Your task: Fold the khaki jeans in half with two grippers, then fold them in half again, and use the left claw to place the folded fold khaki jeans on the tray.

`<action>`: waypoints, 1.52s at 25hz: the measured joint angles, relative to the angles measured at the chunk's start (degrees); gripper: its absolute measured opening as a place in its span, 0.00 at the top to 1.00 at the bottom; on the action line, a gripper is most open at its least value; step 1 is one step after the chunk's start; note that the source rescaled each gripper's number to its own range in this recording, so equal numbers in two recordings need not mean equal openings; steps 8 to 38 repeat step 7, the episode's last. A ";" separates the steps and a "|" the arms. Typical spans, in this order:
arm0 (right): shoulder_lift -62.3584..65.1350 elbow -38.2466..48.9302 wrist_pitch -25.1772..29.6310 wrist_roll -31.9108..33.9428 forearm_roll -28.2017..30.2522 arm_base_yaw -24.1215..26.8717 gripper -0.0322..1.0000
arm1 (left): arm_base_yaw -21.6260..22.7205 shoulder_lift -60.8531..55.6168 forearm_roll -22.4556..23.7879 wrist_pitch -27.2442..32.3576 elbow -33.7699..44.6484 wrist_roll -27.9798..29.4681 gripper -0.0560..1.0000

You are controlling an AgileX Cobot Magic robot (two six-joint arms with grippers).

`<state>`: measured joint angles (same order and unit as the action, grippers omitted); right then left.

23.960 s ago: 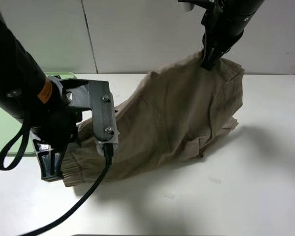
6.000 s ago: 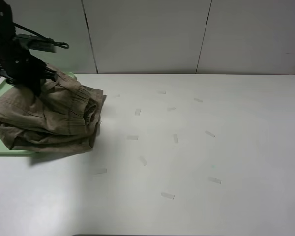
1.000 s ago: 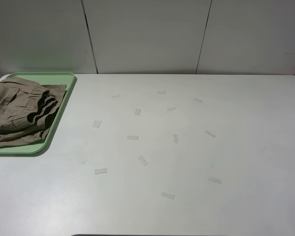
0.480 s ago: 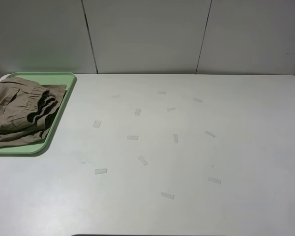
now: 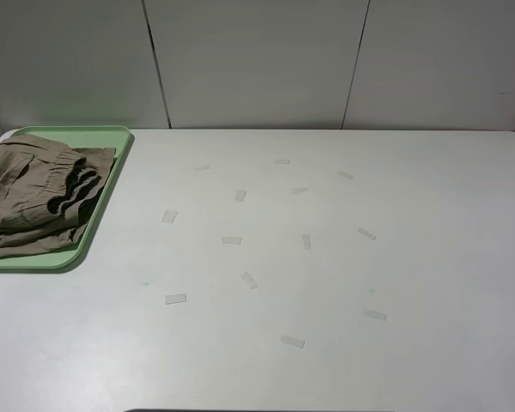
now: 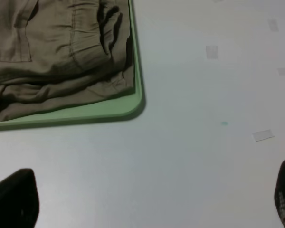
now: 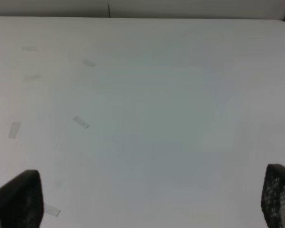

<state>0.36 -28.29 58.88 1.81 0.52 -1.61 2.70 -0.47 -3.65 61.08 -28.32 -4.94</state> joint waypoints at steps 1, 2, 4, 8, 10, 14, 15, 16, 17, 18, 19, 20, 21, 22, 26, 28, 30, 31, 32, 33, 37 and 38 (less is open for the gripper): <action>0.00 0.00 0.00 0.00 0.00 0.00 0.00 | 0.00 0.00 0.00 0.00 0.00 0.00 0.00; 0.00 0.00 0.00 0.00 0.00 0.00 0.00 | 0.00 0.00 0.00 0.00 0.00 0.00 0.00; 0.00 0.00 0.00 0.00 0.00 0.00 0.00 | 0.00 0.00 0.00 0.00 0.00 0.00 0.00; 0.00 0.00 0.00 0.00 0.00 0.00 0.00 | 0.00 0.00 0.00 0.00 0.00 0.00 0.00; 0.00 0.00 0.00 0.00 0.00 0.00 0.00 | 0.00 0.00 0.00 0.00 0.00 0.00 0.00; 0.00 0.00 0.00 0.00 0.00 0.00 0.00 | 0.00 0.00 0.00 0.00 0.00 0.00 0.00; 0.00 0.00 0.00 0.00 0.00 0.00 0.00 | 0.00 0.00 0.00 0.00 0.00 0.00 0.00; 0.00 0.00 0.00 0.00 0.00 0.00 0.00 | 0.00 0.00 0.00 0.00 0.00 0.00 0.00; 0.00 0.00 0.00 0.00 0.00 0.00 0.00 | 0.00 0.00 0.00 0.00 0.00 0.00 0.00; 0.00 0.00 0.00 0.00 0.00 0.00 0.00 | 0.00 0.00 0.00 0.00 0.00 0.00 0.00; 0.00 0.00 0.00 0.00 0.00 0.00 0.00 | 0.00 0.00 0.00 0.00 0.00 0.00 0.00; 0.00 0.00 0.00 0.00 0.00 0.00 0.00 | 0.00 0.00 0.00 0.00 0.00 0.00 0.00; 0.00 0.00 0.00 0.00 0.00 0.00 0.00 | 0.00 0.00 0.00 0.00 0.00 0.00 0.00; 0.00 0.00 0.00 0.00 0.00 0.00 0.00 | 0.00 0.00 0.00 0.00 0.00 0.00 0.00; 0.00 0.00 0.00 0.00 0.00 0.00 0.00 | 0.00 0.00 0.00 0.00 0.00 0.00 0.00; 0.00 0.00 0.00 0.00 0.00 0.00 0.00 | 0.00 0.00 0.00 0.00 0.00 0.00 0.00; 0.00 0.00 0.00 0.00 0.00 0.00 0.00 | 0.00 0.00 0.00 0.00 0.00 0.00 0.00; 0.00 0.00 0.00 0.00 0.00 0.00 0.00 | 0.00 0.00 0.00 0.00 0.00 0.00 0.00; 0.00 0.00 0.00 0.00 0.00 0.00 0.00 | 0.00 0.00 0.00 0.00 0.00 0.00 0.00; 0.00 0.00 0.00 0.00 0.00 0.00 0.00 | 0.00 0.00 0.00 0.00 0.00 0.00 0.00; 0.00 0.00 0.00 0.00 0.00 0.00 0.00 | 0.00 0.00 0.00 0.00 0.00 0.00 0.00; 0.00 0.00 0.00 0.00 0.00 0.00 0.00 | 0.00 0.00 0.00 0.00 0.00 0.00 0.00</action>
